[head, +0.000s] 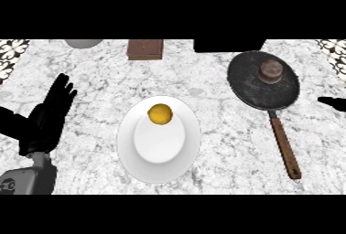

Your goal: Pick the cupcake from the plate and place it in the pan

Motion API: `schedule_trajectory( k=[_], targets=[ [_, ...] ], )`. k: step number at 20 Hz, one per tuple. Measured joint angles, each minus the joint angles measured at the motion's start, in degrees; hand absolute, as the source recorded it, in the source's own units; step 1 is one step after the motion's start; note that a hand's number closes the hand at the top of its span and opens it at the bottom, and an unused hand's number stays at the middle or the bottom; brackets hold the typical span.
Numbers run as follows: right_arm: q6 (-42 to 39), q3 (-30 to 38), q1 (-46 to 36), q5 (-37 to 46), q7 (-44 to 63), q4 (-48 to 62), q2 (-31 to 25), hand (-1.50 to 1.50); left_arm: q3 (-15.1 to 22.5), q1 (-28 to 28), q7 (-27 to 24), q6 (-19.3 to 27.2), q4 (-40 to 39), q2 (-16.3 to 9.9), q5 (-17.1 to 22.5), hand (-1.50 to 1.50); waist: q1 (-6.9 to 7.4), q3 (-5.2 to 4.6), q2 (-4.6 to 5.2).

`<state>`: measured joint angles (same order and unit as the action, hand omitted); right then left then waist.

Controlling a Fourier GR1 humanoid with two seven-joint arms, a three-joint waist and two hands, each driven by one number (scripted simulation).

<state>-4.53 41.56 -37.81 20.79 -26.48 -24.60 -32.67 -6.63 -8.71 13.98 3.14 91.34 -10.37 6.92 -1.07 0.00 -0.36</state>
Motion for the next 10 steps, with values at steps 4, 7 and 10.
schedule_trajectory(
  k=[4,7,10],
  targets=[
    [-8.1,0.7,6.4,-3.9,-1.8,-4.7,-1.8,-1.50,0.4,1.4,0.4,0.0,1.9,0.3,-0.2,0.00,0.12,-0.04,-0.01],
    [-11.7,0.8,11.0,-6.8,-1.0,-10.1,-2.4,-1.50,-0.3,0.0,0.5,-0.2,0.9,0.0,0.0,0.00,0.19,-0.05,0.05],
    [-12.1,-0.1,14.8,-9.1,0.5,-15.4,-1.5,-1.50,0.7,0.0,0.3,0.1,0.7,1.0,-1.0,0.00,0.50,-0.04,0.15]
  ],
)
